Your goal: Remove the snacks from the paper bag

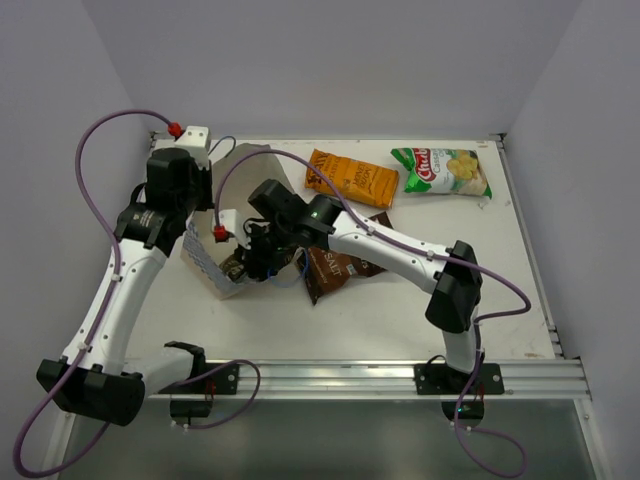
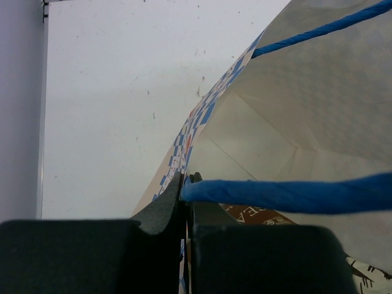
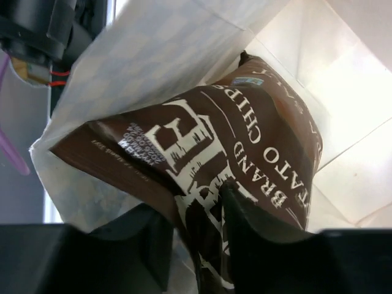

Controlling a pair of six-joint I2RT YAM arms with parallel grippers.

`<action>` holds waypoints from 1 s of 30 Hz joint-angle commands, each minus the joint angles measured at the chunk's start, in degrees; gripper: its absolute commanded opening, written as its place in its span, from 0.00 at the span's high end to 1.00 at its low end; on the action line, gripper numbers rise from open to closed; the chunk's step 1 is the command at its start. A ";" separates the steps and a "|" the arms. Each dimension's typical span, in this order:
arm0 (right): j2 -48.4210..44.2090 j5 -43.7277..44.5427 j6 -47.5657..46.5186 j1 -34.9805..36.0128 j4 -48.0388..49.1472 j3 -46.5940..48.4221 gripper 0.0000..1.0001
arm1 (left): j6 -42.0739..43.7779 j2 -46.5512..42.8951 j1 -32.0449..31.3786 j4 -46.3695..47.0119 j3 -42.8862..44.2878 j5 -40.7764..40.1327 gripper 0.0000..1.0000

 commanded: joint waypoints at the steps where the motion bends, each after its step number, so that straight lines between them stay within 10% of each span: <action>1: -0.08 2.14 0.03 0.68 -0.65 2.47 0.72 | 0.09 -1.55 0.28 0.87 1.54 0.93 1.00; 9: -5.26 4.95 1.52 0.77 2.76 6.43 0.97 | -0.52 -2.43 0.28 0.78 0.84 2.77 1.00; 30: -4.12 2.58 1.96 0.77 -3.99 1.69 0.74 | 2.73 -5.68 0.28 1.57 -0.57 2.77 1.00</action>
